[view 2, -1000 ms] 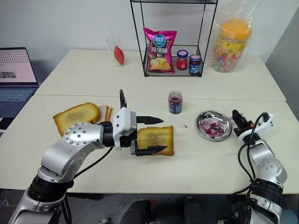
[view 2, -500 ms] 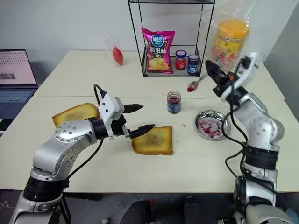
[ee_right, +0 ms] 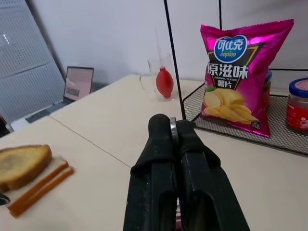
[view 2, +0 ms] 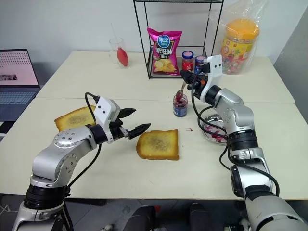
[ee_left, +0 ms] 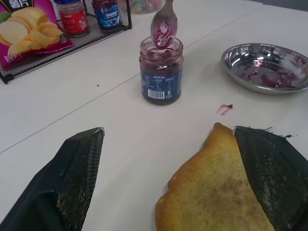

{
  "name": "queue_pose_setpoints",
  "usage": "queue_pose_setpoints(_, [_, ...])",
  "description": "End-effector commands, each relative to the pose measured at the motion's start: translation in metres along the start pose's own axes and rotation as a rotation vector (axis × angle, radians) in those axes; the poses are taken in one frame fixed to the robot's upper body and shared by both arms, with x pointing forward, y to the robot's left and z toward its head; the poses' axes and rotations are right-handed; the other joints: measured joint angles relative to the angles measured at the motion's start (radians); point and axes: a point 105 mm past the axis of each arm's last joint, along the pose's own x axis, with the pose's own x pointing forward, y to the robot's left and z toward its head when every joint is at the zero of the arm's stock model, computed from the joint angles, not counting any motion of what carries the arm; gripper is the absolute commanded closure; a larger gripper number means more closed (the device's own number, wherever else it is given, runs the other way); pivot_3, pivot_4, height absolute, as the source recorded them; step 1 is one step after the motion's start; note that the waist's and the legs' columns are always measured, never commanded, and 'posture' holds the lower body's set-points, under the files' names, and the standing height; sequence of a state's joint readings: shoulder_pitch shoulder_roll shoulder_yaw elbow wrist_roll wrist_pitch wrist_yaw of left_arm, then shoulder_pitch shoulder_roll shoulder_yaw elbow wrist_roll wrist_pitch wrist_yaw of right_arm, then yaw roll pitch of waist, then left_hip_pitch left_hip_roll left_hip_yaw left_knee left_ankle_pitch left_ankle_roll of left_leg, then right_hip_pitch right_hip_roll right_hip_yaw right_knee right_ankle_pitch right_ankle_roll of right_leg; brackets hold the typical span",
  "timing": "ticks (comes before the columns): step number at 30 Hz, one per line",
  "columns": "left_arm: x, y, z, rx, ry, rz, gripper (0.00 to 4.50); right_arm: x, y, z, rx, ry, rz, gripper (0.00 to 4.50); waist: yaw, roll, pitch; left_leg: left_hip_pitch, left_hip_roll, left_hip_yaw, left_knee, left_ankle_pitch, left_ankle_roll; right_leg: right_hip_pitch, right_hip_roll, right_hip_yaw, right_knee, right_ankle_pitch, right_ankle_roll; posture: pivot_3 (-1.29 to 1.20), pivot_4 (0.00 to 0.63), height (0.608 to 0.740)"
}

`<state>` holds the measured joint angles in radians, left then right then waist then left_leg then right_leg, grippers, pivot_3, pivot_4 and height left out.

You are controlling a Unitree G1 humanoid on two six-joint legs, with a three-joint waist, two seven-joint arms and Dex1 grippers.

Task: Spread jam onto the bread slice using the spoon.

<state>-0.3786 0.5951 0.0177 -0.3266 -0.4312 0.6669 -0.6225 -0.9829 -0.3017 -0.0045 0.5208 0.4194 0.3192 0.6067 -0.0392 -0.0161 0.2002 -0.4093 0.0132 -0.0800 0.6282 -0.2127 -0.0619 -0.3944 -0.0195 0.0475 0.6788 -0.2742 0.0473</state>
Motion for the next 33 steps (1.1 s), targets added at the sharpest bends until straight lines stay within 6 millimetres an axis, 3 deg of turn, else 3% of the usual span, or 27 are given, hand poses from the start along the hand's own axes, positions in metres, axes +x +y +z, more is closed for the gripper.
queue_pose_setpoints(1, [-0.005, 0.000, 0.011, 0.033, -0.035, 0.001, 0.00, 0.005, 0.001, 0.012, -0.099, -0.037, 0.021, 4.45, 0.000, 0.000, 0.000, 0.000, 0.000, 0.000, 0.000, 0.000, 0.000, 0.000, 0.000, 0.000, 0.000, 0.000, 0.000, 0.00, 0.150, 0.740])
queue_pose_setpoints(8, [-0.001, -0.005, 0.015, 0.052, -0.035, -0.022, 0.00, 0.009, -0.005, -0.003, -0.121, 0.000, -0.002, 4.45, -0.002, 0.000, 0.000, 0.000, 0.000, 0.000, 0.000, 0.000, 0.000, 0.000, 0.000, 0.000, 0.000, 0.000, 0.000, 0.00, 0.150, 0.740])
queue_pose_setpoints(14, [0.004, -0.013, 0.021, 0.093, -0.035, -0.068, 0.00, 0.014, -0.012, -0.016, 0.022, 0.047, -0.052, 4.45, -0.003, 0.000, 0.000, 0.000, 0.000, 0.000, 0.000, 0.000, 0.000, -0.001, 0.000, 0.000, 0.001, 0.000, 0.000, 0.00, 0.150, 0.740])
queue_pose_setpoints(33, [0.008, -0.014, 0.028, 0.112, -0.040, -0.072, 0.00, 0.011, -0.023, -0.022, 0.392, 0.106, -0.137, 4.45, -0.003, 0.000, 0.000, 0.000, 0.000, 0.000, 0.000, 0.000, 0.000, -0.001, 0.000, 0.000, 0.001, 0.000, 0.000, 0.00, 0.150, 0.740])
